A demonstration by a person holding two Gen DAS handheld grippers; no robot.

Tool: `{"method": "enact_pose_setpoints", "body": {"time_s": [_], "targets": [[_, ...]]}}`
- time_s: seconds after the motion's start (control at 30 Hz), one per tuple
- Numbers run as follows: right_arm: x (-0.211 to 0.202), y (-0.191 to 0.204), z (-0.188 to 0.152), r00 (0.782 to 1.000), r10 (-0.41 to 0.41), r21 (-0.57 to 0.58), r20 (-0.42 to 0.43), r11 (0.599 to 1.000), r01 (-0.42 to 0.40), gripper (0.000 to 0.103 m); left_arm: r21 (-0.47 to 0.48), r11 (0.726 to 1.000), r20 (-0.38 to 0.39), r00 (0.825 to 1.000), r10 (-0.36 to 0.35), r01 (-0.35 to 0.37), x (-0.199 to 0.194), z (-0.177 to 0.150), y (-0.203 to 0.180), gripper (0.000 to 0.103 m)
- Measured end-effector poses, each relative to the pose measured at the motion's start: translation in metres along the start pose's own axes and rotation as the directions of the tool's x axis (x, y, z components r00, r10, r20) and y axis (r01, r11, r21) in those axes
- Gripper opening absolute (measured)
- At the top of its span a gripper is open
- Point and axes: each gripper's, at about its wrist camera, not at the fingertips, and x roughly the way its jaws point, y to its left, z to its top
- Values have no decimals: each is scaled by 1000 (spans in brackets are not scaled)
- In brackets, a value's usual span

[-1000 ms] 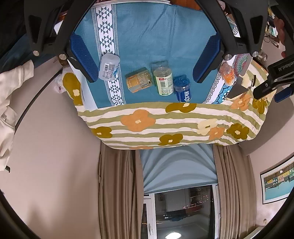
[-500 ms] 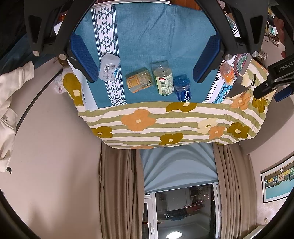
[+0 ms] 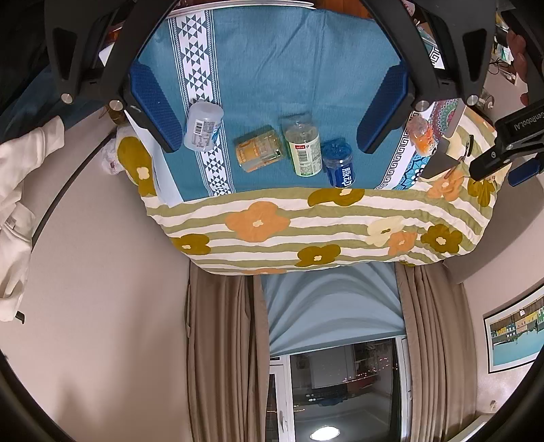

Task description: Flip cup upright

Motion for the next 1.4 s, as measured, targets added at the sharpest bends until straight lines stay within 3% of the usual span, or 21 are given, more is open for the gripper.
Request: {"method": "enact_pose_setpoints", "body": {"time_s": [0.47, 0.63, 0.77, 0.93, 1.03, 1.2, 1.4], "targets": [[15, -2, 4, 999, 39, -36, -38, 999, -40, 103, -23, 999, -52, 998, 30, -31, 8, -2, 0, 103], [37, -2, 10, 993, 89, -79, -76, 992, -95, 103, -34, 995, -104, 991, 85, -89, 27, -2, -4, 103], [62, 4, 15, 977, 167, -140, -132, 973, -185, 103, -74, 988, -153, 980, 124, -136, 45, -2, -2, 103], [104, 16, 20, 940, 272, -186, -208, 932, -311, 103, -96, 980, -198, 968, 155, -177, 67, -10, 3, 103], [135, 30, 24, 906, 320, -195, -276, 904, -379, 103, -105, 979, -224, 963, 150, -177, 82, -15, 9, 103], [184, 56, 29, 862, 347, -197, -369, 877, -438, 103, -102, 982, -268, 955, 125, -157, 111, -21, 20, 103], [237, 84, 35, 805, 345, -142, -483, 876, -462, 103, -86, 991, -321, 944, 74, -107, 149, -21, 40, 103]]}}
